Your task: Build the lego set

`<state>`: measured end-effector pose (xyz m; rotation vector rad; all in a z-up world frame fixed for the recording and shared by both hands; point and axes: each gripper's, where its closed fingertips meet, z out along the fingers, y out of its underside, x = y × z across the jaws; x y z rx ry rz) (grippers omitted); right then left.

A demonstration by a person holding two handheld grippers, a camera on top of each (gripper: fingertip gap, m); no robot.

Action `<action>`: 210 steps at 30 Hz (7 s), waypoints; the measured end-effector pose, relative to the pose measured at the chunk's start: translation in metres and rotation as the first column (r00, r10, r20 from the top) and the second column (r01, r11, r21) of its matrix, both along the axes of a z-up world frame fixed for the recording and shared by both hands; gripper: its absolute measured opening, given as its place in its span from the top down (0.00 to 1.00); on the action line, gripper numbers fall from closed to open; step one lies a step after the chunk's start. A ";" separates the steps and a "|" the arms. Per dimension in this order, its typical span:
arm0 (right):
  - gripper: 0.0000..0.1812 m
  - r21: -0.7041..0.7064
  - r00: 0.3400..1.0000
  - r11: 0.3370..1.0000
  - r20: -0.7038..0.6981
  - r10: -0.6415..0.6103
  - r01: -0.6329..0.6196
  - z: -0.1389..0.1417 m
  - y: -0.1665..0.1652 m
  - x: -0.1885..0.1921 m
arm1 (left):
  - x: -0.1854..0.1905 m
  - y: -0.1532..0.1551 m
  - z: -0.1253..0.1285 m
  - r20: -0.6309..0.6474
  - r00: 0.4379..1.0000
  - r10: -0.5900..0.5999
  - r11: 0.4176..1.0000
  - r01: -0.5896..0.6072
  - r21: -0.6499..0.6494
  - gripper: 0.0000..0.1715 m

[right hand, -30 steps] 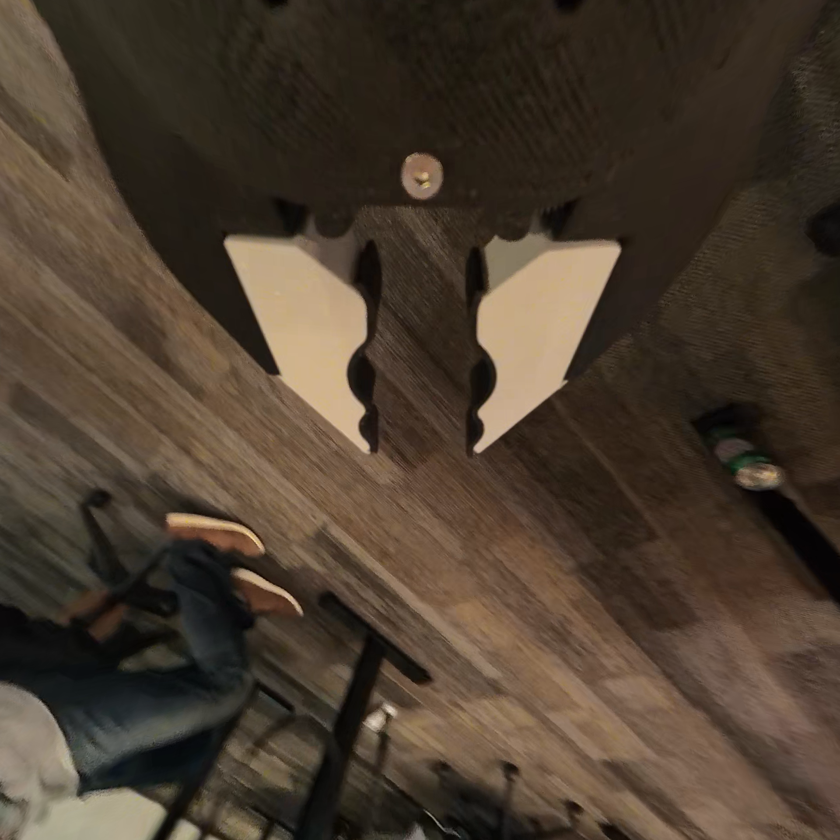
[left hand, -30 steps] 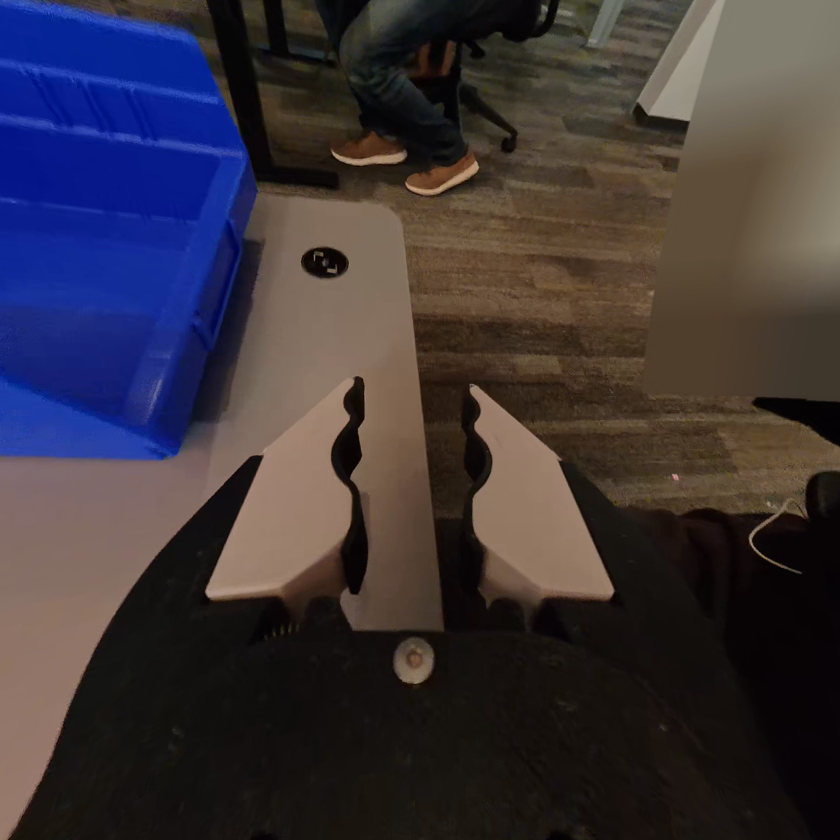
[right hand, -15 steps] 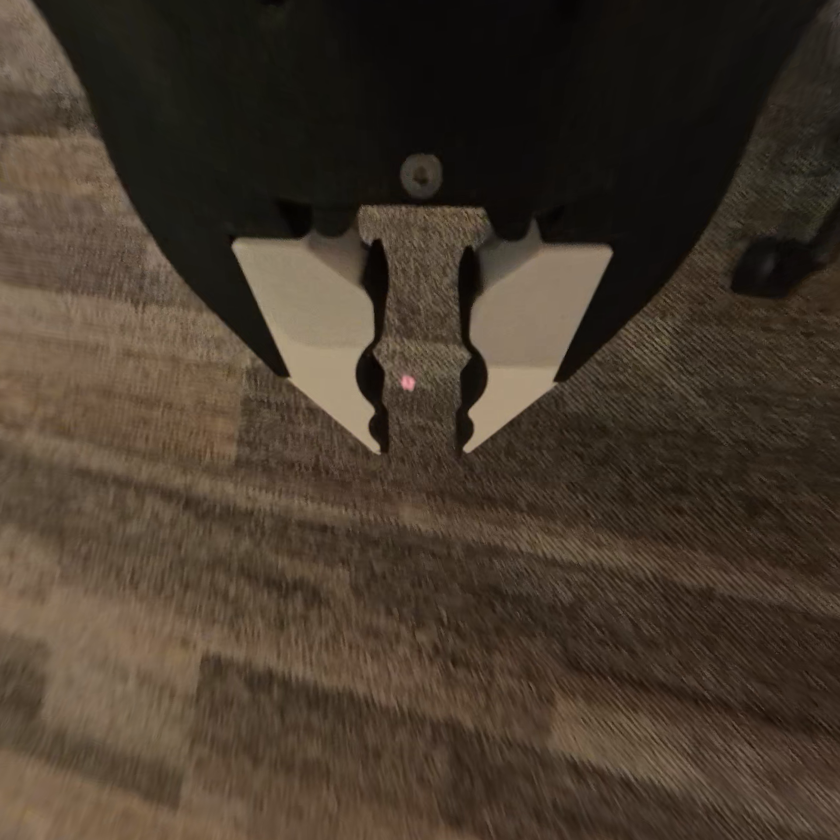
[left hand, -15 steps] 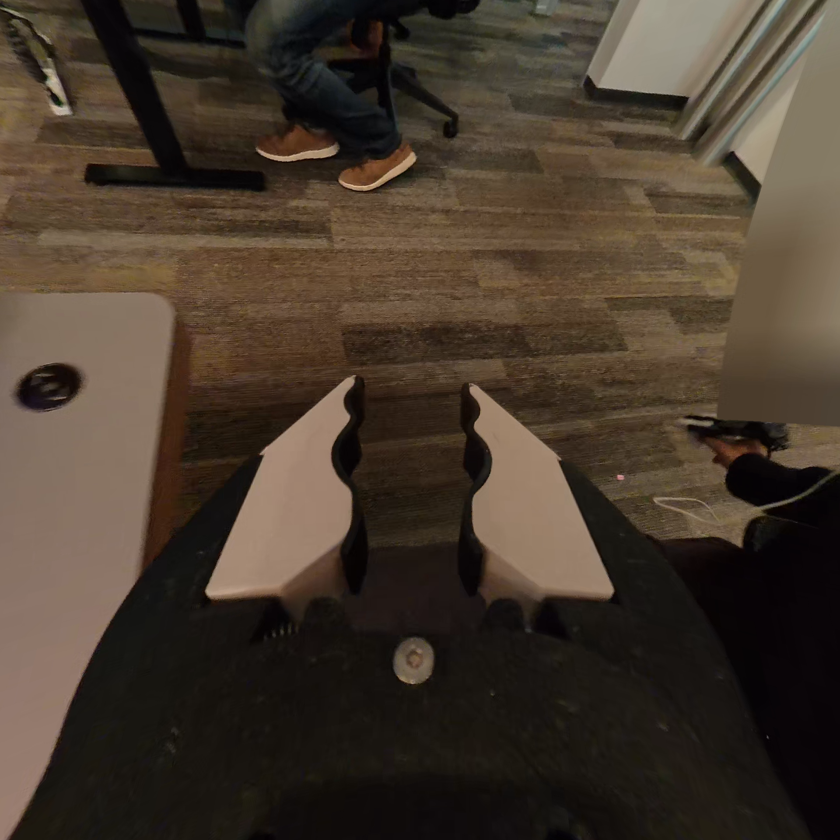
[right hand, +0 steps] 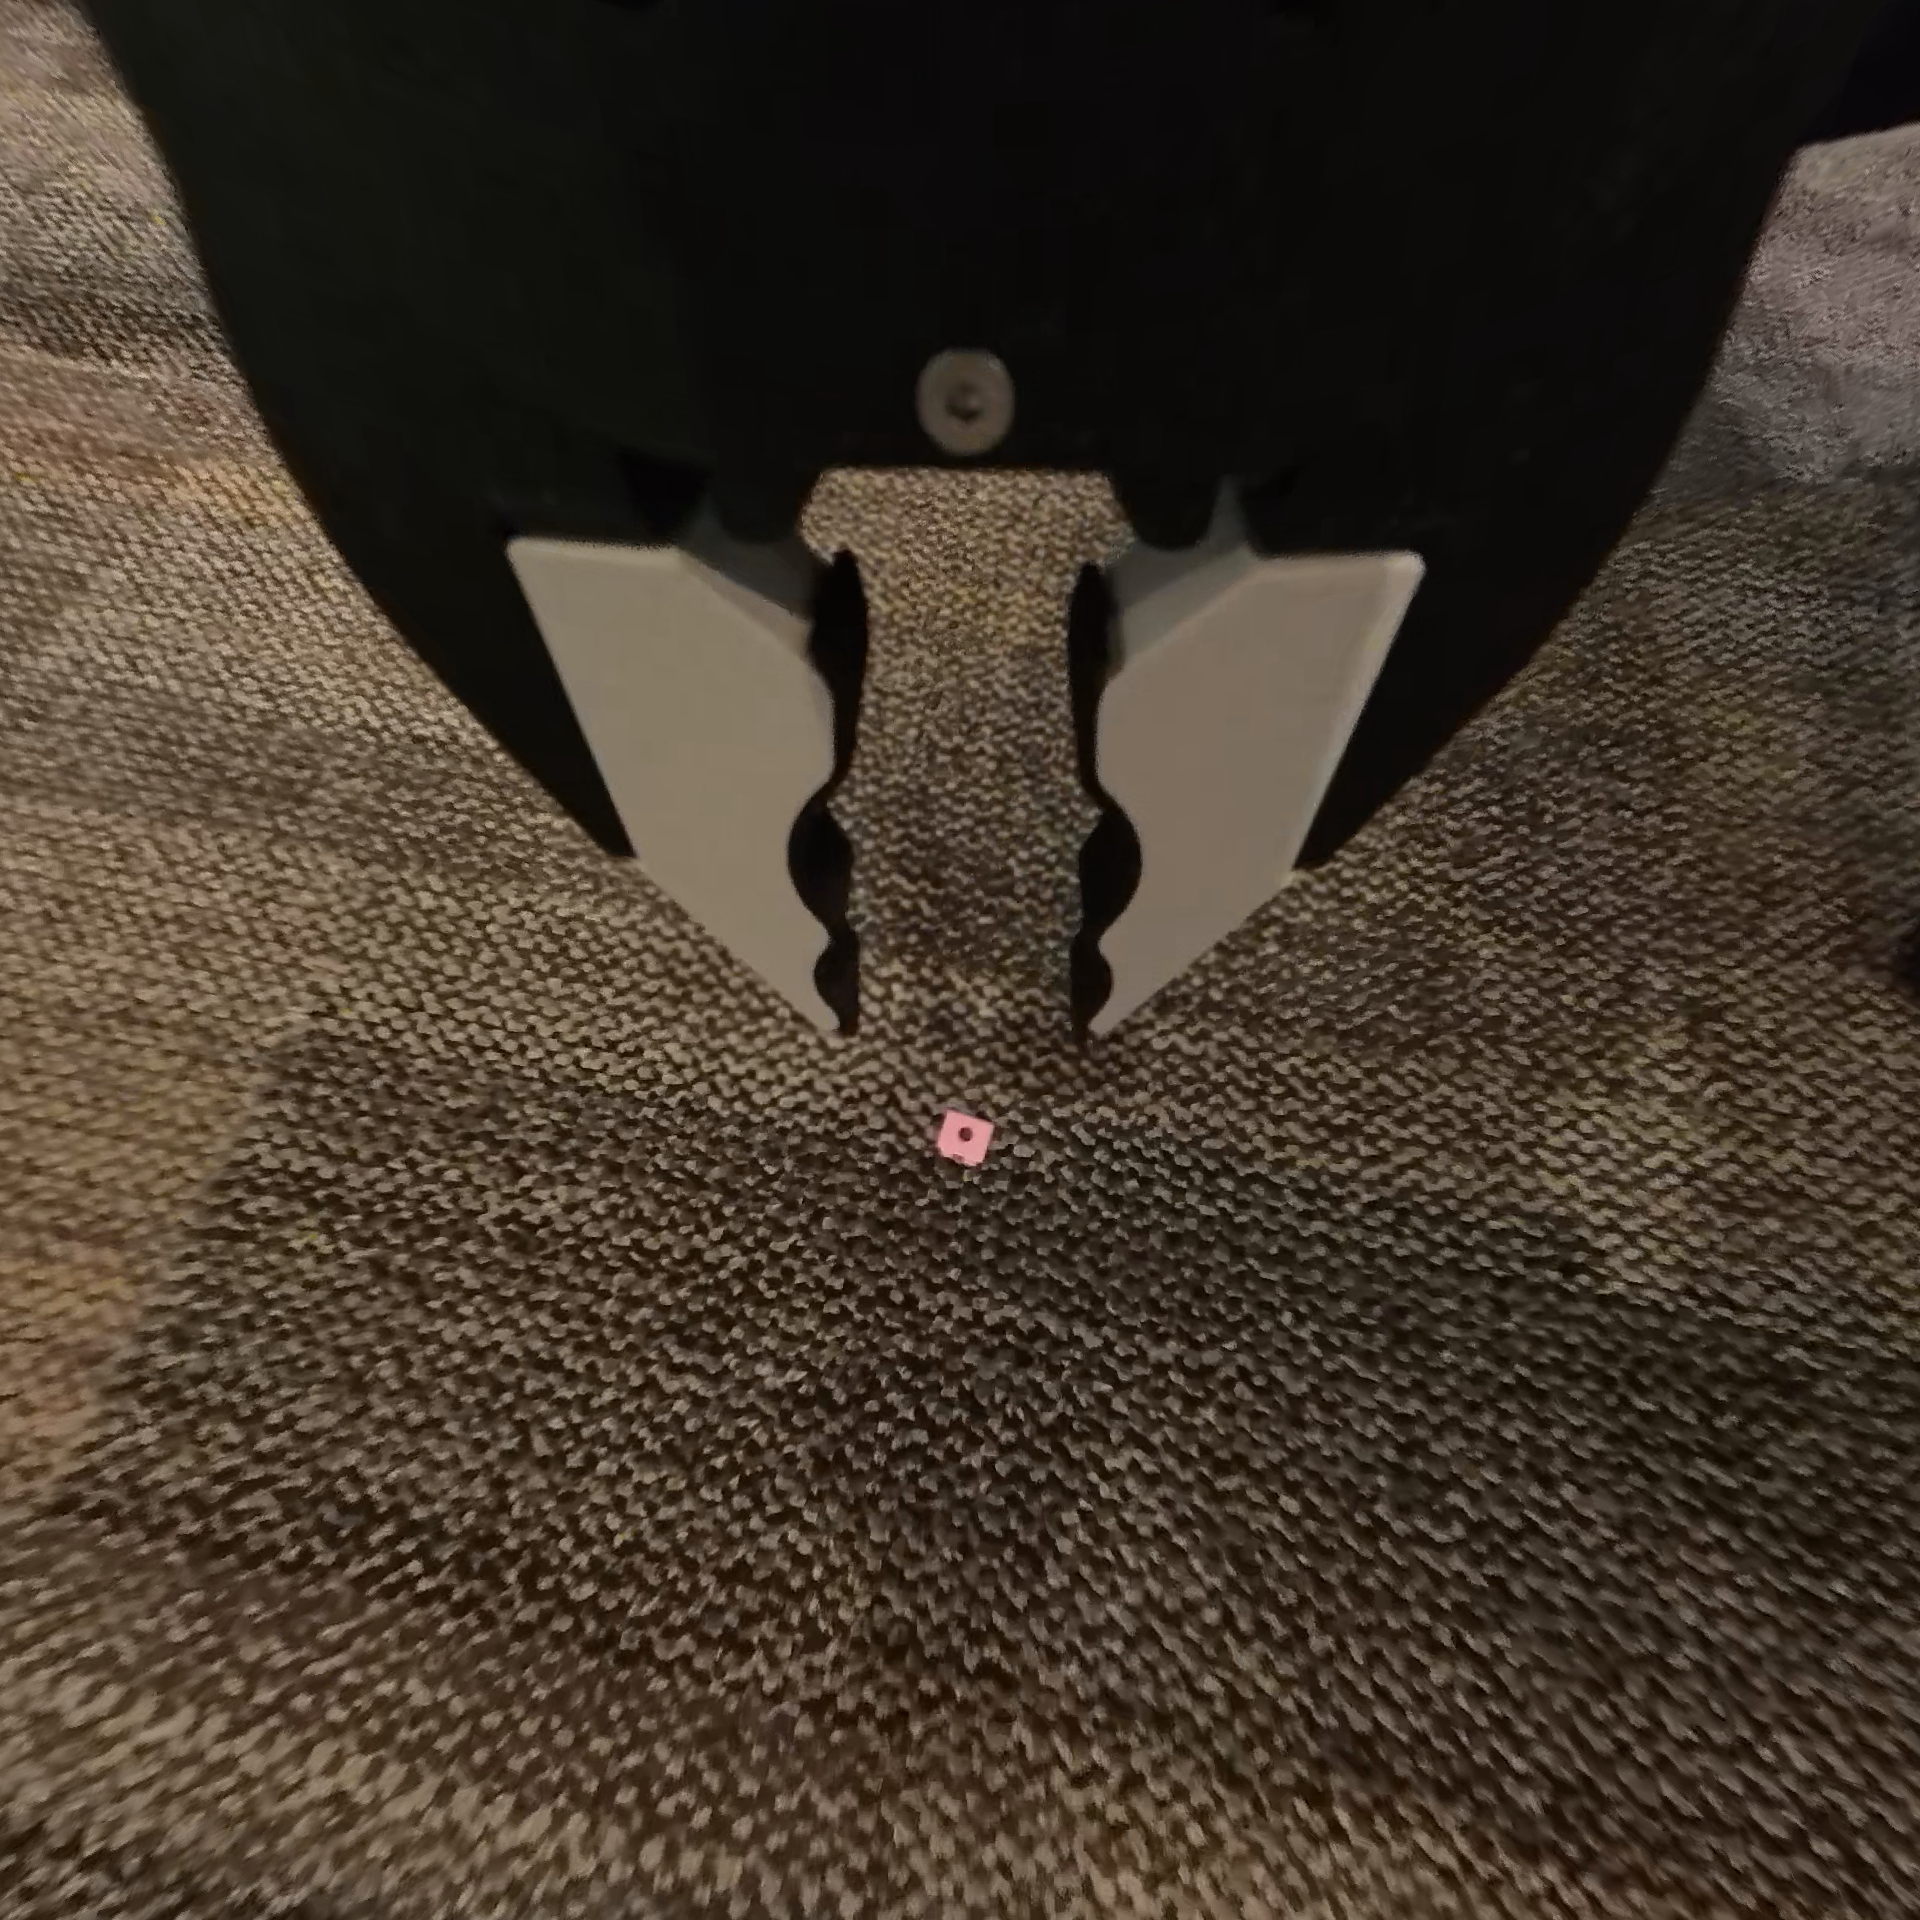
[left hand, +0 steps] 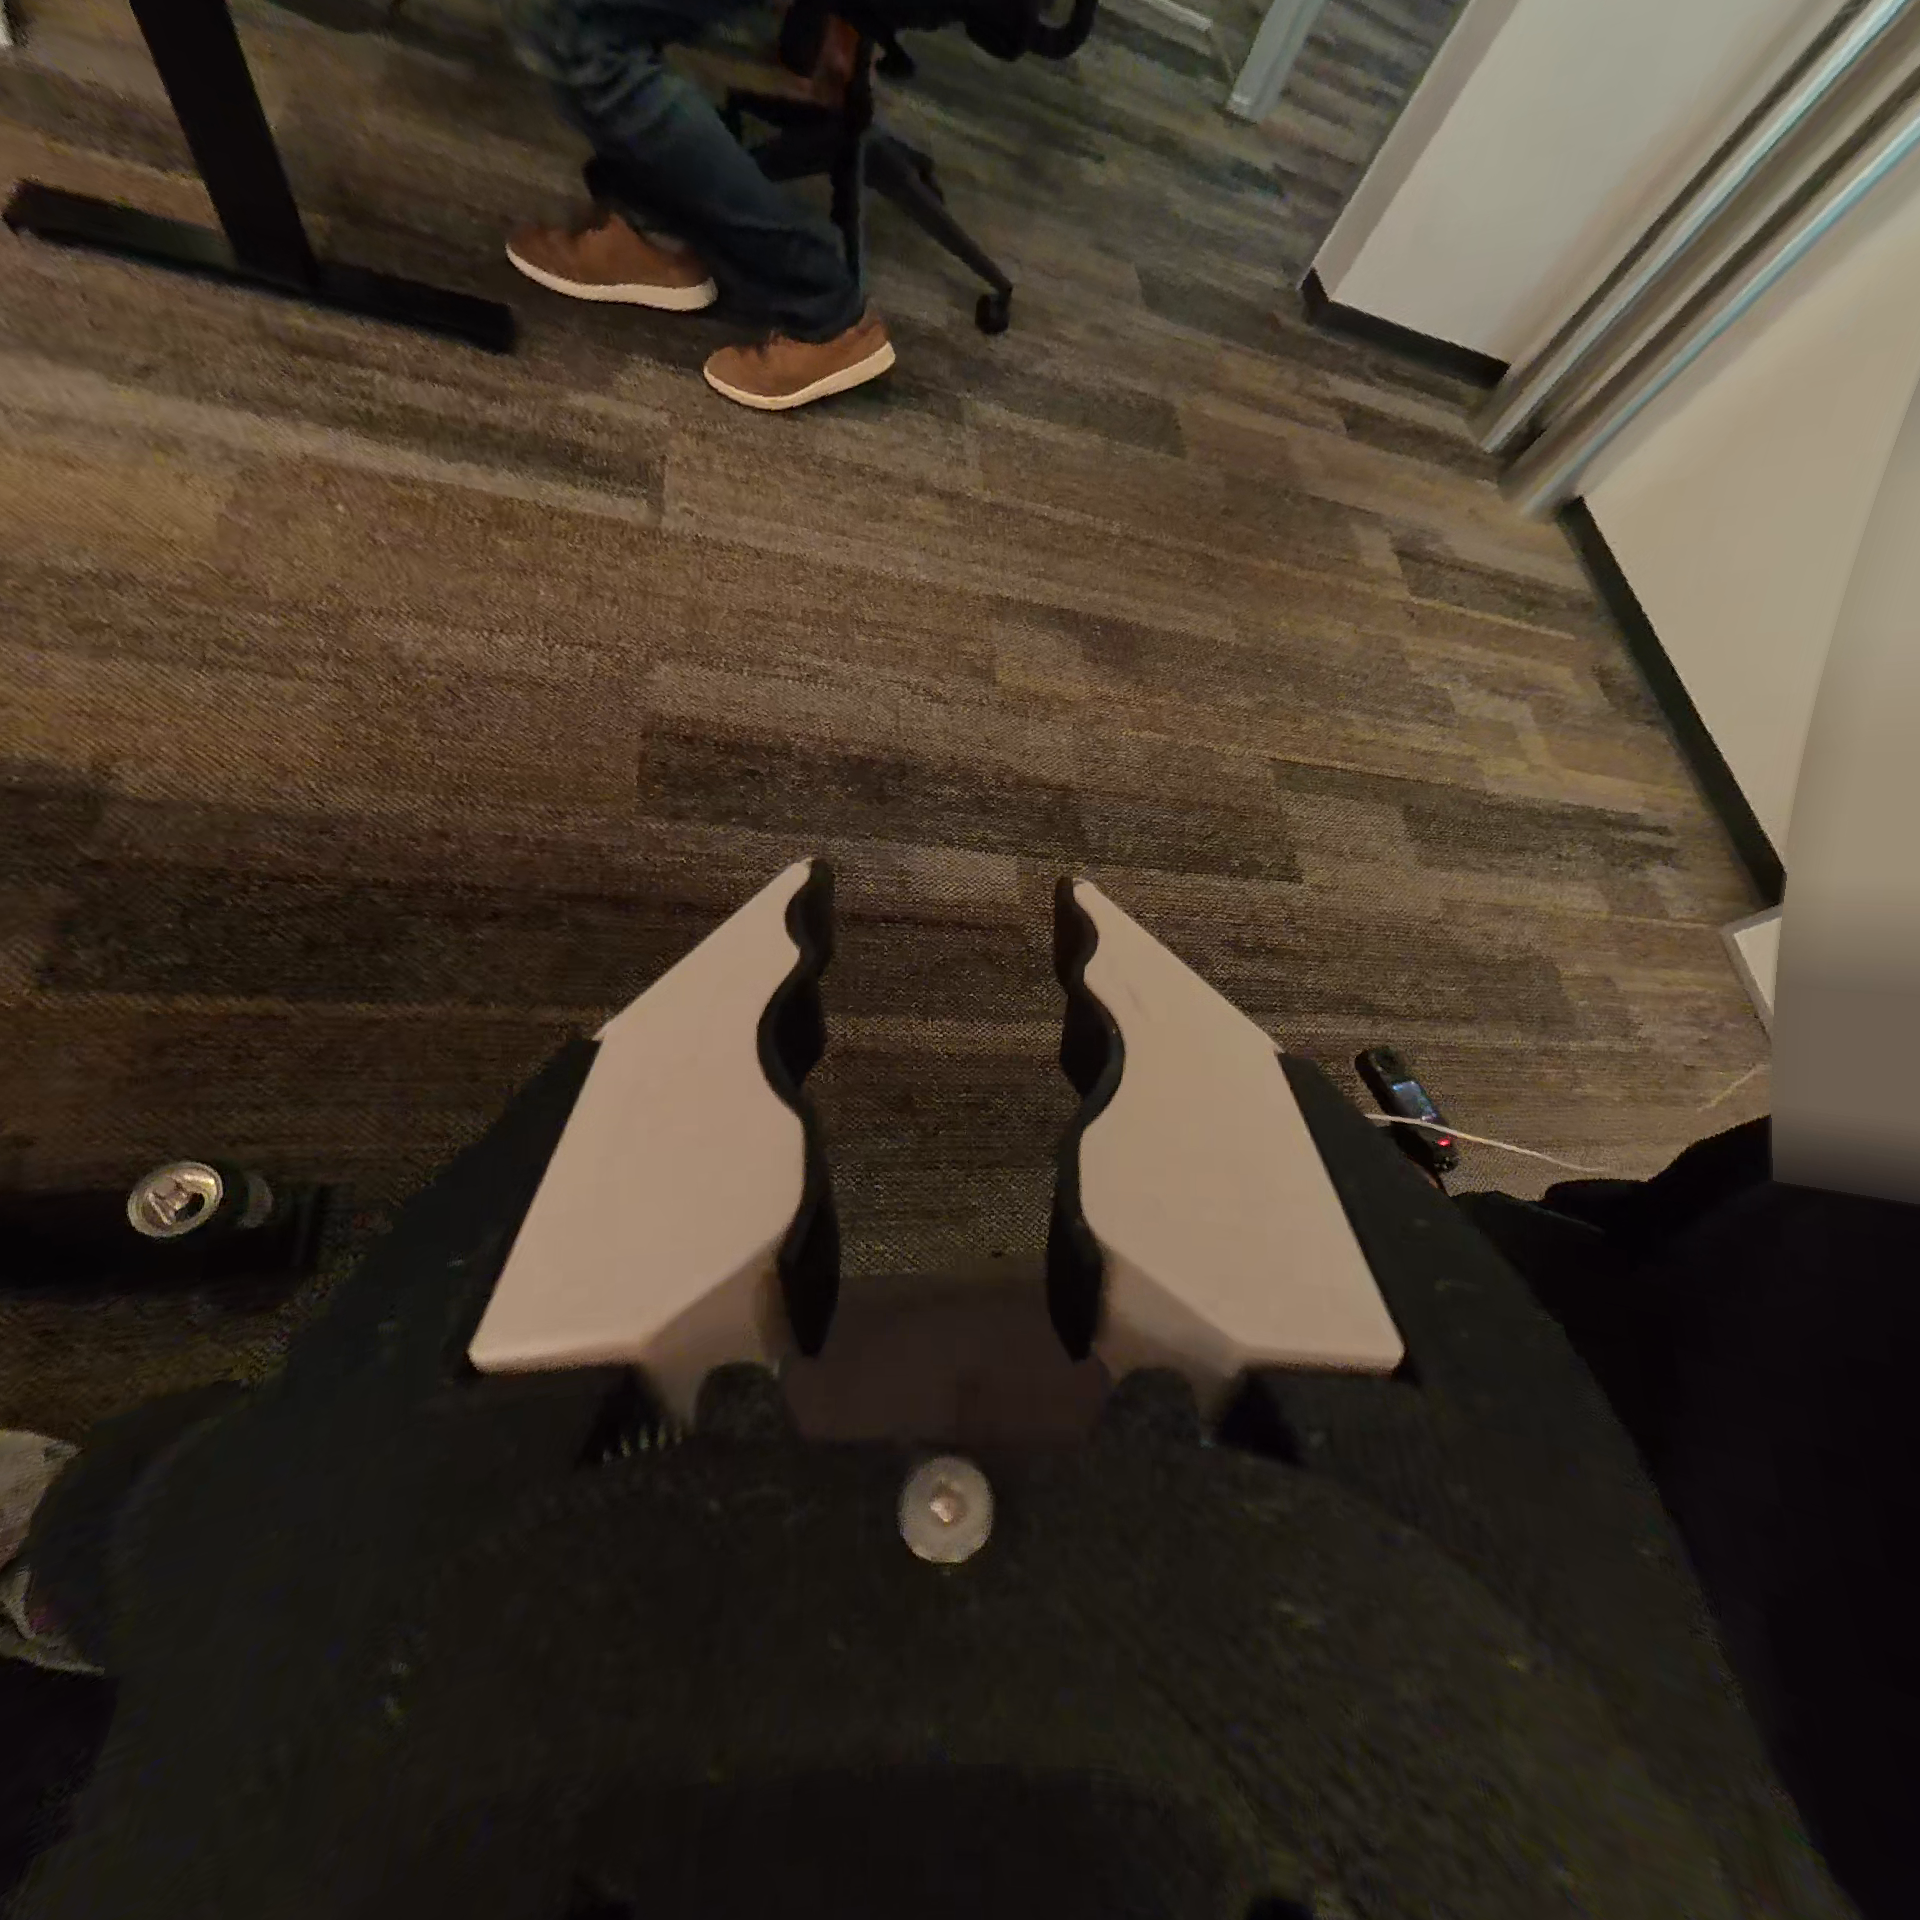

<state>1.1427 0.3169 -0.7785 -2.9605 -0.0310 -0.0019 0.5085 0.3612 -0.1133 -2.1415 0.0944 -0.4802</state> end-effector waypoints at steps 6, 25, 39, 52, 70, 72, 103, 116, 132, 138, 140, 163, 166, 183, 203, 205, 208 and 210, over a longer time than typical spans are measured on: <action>0.72 -0.125 0.992 0.988 -0.066 -0.105 0.096 -0.061 -0.013 -0.006 | 0.013 0.004 0.014 0.047 0.997 0.053 0.998 -0.052 -0.030 0.76; 0.92 -0.239 0.969 0.951 -0.100 -0.226 0.198 -0.125 -0.013 -0.003 | 0.049 0.002 -0.007 -0.118 0.993 0.000 0.988 -0.018 -0.153 0.75; 0.92 0.549 0.666 0.826 -0.568 0.483 -0.131 0.177 0.101 -0.262 | -0.013 -0.097 -0.029 0.007 0.993 0.116 0.993 -0.116 0.000 0.75; 0.92 0.879 -0.114 -0.258 0.232 0.966 -0.401 0.613 0.039 -0.723 | -0.190 -0.267 -0.015 0.205 0.870 0.449 0.852 -0.486 0.196 0.80; 0.92 0.835 -0.691 -0.406 0.044 0.722 -0.372 0.652 -0.186 -1.040 | -0.456 -0.374 -0.046 -0.148 0.615 0.774 0.629 -0.774 0.074 0.70; 0.92 0.806 -0.687 -0.422 0.028 0.726 -0.414 0.641 -0.183 -1.048 | -0.454 -0.367 -0.038 -0.117 0.642 0.758 0.652 -0.753 0.091 0.70; 0.92 0.619 -0.727 -0.567 -0.009 0.687 -0.543 0.581 -0.179 -1.047 | -0.384 -0.224 -0.071 -0.133 0.972 0.196 0.971 -0.211 -0.110 0.77; 0.85 0.611 -0.739 -0.591 0.014 0.673 -0.527 0.582 -0.161 -1.044 | -0.388 -0.218 -0.062 -0.122 0.976 0.182 0.978 -0.192 -0.079 0.76; 0.90 0.789 -0.631 -0.417 0.047 0.774 -0.452 0.654 -0.153 -1.105 | -0.547 -0.285 0.043 -0.186 0.822 0.538 0.838 -0.498 0.223 0.81; 0.90 0.756 -0.647 -0.439 0.027 0.762 -0.485 0.644 -0.177 -1.148 | -0.561 -0.316 -0.008 -0.036 0.821 0.570 0.812 -0.556 0.175 0.88; 0.90 0.753 -0.656 -0.465 0.059 0.752 -0.465 0.646 -0.185 -1.164 | -0.559 -0.323 -0.010 0.021 0.834 0.551 0.821 -0.546 0.167 0.94; 0.96 0.862 -0.613 -0.221 -0.125 0.780 -0.457 0.667 -0.182 -1.237 | -0.613 -0.368 -0.018 -0.240 0.640 0.730 0.682 -0.708 0.185 0.89; 0.96 0.861 -0.594 -0.286 -0.023 0.804 -0.420 0.668 -0.175 -1.238 | -0.616 -0.370 -0.021 -0.211 0.639 0.740 0.672 -0.721 0.170 0.87; 0.91 0.893 -0.567 -0.265 0.013 0.824 -0.364 0.684 -0.161 -1.232 | -0.619 -0.375 -0.020 -0.025 0.685 0.728 0.674 -0.709 0.210 0.85; 0.91 0.891 -0.579 -0.301 0.055 0.813 -0.339 0.678 -0.168 -1.233 | -0.629 -0.394 -0.018 -0.231 0.597 0.768 0.638 -0.744 0.200 1.00; 0.88 0.912 -0.553 -0.281 0.075 0.830 -0.299 0.688 -0.162 -1.235 | -0.637 -0.413 0.006 -0.276 0.501 0.820 0.570 -0.759 0.315 1.00; 0.88 0.942 -0.520 -0.232 0.076 0.851 -0.242 0.705 -0.153 -1.234 | -0.642 -0.430 0.020 -0.230 0.456 0.860 0.510 -0.764 0.395 1.00; 0.88 0.955 -0.524 -0.194 0.049 0.851 -0.226 0.712 -0.151 -1.232 | -0.644 -0.431 0.015 -0.154 0.493 0.856 0.513 -0.780 0.359 1.00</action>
